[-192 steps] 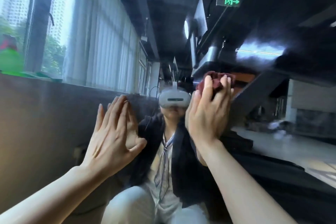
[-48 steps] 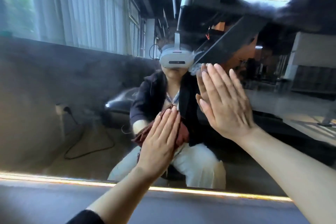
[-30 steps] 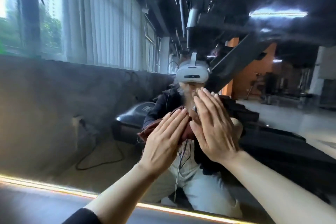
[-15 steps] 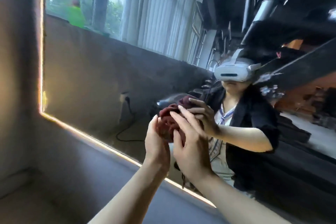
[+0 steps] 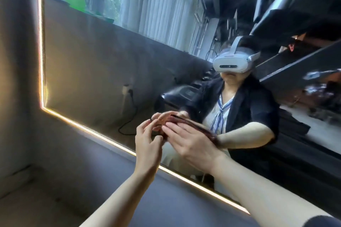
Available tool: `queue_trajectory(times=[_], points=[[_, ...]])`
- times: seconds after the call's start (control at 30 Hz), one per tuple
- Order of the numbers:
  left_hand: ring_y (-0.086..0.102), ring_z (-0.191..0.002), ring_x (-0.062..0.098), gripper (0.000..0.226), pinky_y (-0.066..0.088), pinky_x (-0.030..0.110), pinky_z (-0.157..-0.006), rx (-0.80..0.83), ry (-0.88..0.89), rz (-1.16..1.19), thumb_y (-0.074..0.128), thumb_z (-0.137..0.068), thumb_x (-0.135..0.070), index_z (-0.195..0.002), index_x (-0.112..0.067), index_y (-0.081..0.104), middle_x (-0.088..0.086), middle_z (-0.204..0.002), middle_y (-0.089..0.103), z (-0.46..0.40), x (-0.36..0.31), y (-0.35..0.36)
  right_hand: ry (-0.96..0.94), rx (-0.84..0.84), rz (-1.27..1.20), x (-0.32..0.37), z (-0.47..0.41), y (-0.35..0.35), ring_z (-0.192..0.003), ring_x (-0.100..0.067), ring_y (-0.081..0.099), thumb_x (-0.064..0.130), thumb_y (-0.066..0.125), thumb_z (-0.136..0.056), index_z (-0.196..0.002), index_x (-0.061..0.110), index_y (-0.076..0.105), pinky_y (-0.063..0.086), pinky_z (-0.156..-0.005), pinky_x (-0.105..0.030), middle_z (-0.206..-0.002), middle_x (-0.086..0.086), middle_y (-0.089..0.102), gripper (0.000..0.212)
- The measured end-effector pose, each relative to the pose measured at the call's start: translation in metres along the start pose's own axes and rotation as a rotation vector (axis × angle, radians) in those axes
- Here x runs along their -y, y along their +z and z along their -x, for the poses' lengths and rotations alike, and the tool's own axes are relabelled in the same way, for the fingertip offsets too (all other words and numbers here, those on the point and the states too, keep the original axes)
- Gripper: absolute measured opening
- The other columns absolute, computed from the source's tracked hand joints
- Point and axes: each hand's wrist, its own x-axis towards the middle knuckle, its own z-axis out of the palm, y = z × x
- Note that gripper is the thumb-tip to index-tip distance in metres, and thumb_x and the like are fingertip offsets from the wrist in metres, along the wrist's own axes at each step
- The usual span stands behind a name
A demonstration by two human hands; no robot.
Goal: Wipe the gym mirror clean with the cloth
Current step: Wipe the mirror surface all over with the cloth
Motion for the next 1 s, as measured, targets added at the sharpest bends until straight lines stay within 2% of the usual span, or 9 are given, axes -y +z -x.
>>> queue_trajectory(times=[0.07, 0.17, 0.3, 0.37, 0.57, 0.67, 0.8, 0.97, 1.0], points=[[0.047, -0.111, -0.015, 0.050, 0.036, -0.004, -0.079, 0.038, 0.026, -0.029, 0.048, -0.087, 0.015, -0.120, -0.020, 0.061, -0.008, -0.124, 0.045, 0.001, -0.006, 0.004, 0.245, -0.162, 0.031, -0.038, -0.023, -0.016, -0.136, -0.032, 0.050, 0.002, 0.050, -0.099, -0.121, 0.004, 0.070, 0.034, -0.118, -0.045, -0.143, -0.016, 0.056, 0.029], [0.044, -0.096, -0.029, 0.047, 0.034, -0.006, -0.077, 0.037, 0.042, -0.045, 0.048, -0.088, 0.013, -0.118, -0.022, 0.058, -0.007, -0.124, 0.043, 0.003, -0.013, 0.010, 0.516, -0.302, 0.026, -0.053, -0.033, -0.023, -0.139, -0.037, 0.044, 0.002, 0.054, -0.098, -0.126, 0.000, 0.066, 0.028, -0.120, -0.049, -0.146, -0.018, 0.052, 0.031], [0.052, -0.100, -0.010, 0.044, 0.037, 0.004, -0.087, -0.042, 0.064, -0.062, 0.049, -0.088, 0.008, -0.113, -0.028, 0.059, -0.003, -0.122, 0.049, -0.001, -0.021, 0.016, -0.009, 0.039, 0.008, 0.000, 0.039, -0.012, -0.144, -0.032, 0.040, 0.002, 0.038, -0.103, -0.136, 0.002, 0.060, 0.027, -0.122, -0.045, -0.151, -0.014, 0.049, 0.039], [0.052, -0.108, 0.001, 0.044, 0.037, 0.012, -0.098, -0.044, 0.116, -0.108, 0.049, -0.088, 0.008, -0.119, -0.022, 0.060, -0.003, -0.123, 0.049, -0.004, -0.029, 0.020, -0.061, 0.074, 0.043, -0.027, 0.051, -0.026, -0.142, -0.031, 0.043, 0.003, 0.036, -0.103, -0.132, 0.005, 0.064, 0.030, -0.121, -0.045, -0.151, -0.013, 0.049, 0.039], [0.045, -0.110, -0.007, 0.044, 0.030, 0.000, -0.096, -0.001, 0.302, -0.126, 0.052, -0.089, 0.007, -0.126, -0.014, 0.062, -0.007, -0.126, 0.049, -0.022, -0.070, 0.046, 0.866, -0.521, 0.235, -0.159, -0.009, -0.083, -0.141, -0.040, 0.040, -0.007, 0.051, -0.098, -0.133, 0.004, 0.062, 0.027, -0.121, -0.051, -0.149, -0.019, 0.048, 0.038], [0.050, -0.102, -0.010, 0.044, 0.037, 0.005, -0.094, -0.032, 0.275, -0.077, 0.052, -0.088, 0.006, -0.127, -0.013, 0.059, -0.004, -0.124, 0.048, -0.038, -0.085, 0.051, 0.611, -0.407, 0.153, -0.115, -0.026, -0.054, -0.142, -0.040, 0.039, -0.006, 0.048, -0.096, -0.130, 0.000, 0.064, 0.018, -0.125, -0.045, -0.148, -0.020, 0.049, 0.038], [0.054, -0.120, 0.023, 0.051, 0.042, 0.043, -0.108, -0.081, 0.222, -0.109, 0.052, -0.087, 0.004, -0.136, -0.013, 0.050, 0.007, -0.128, 0.050, -0.057, -0.089, 0.036, 0.037, -0.109, 0.028, -0.099, -0.029, -0.046, -0.138, -0.038, 0.047, 0.005, 0.034, -0.105, -0.124, -0.003, 0.066, 0.036, -0.115, -0.051, -0.145, -0.020, 0.053, 0.038], [0.052, -0.112, 0.013, 0.055, 0.042, 0.029, -0.101, -0.091, 0.166, -0.103, 0.046, -0.090, 0.004, -0.142, -0.014, 0.045, 0.008, -0.139, 0.050, -0.071, -0.087, 0.012, 0.787, -0.483, 0.159, -0.189, -0.090, -0.093, -0.140, -0.043, 0.040, -0.014, 0.051, -0.089, -0.135, 0.002, 0.060, 0.033, -0.117, -0.055, -0.149, -0.021, 0.047, 0.049], [0.053, -0.111, 0.012, 0.056, 0.043, 0.029, -0.099, -0.098, 0.161, -0.087, 0.046, -0.090, 0.004, -0.143, -0.014, 0.044, 0.008, -0.139, 0.050, -0.073, -0.085, 0.008, 0.801, -0.507, 0.157, -0.183, -0.104, -0.089, -0.140, -0.043, 0.041, -0.014, 0.049, -0.090, -0.135, 0.001, 0.060, 0.032, -0.117, -0.055, -0.149, -0.022, 0.048, 0.049]])
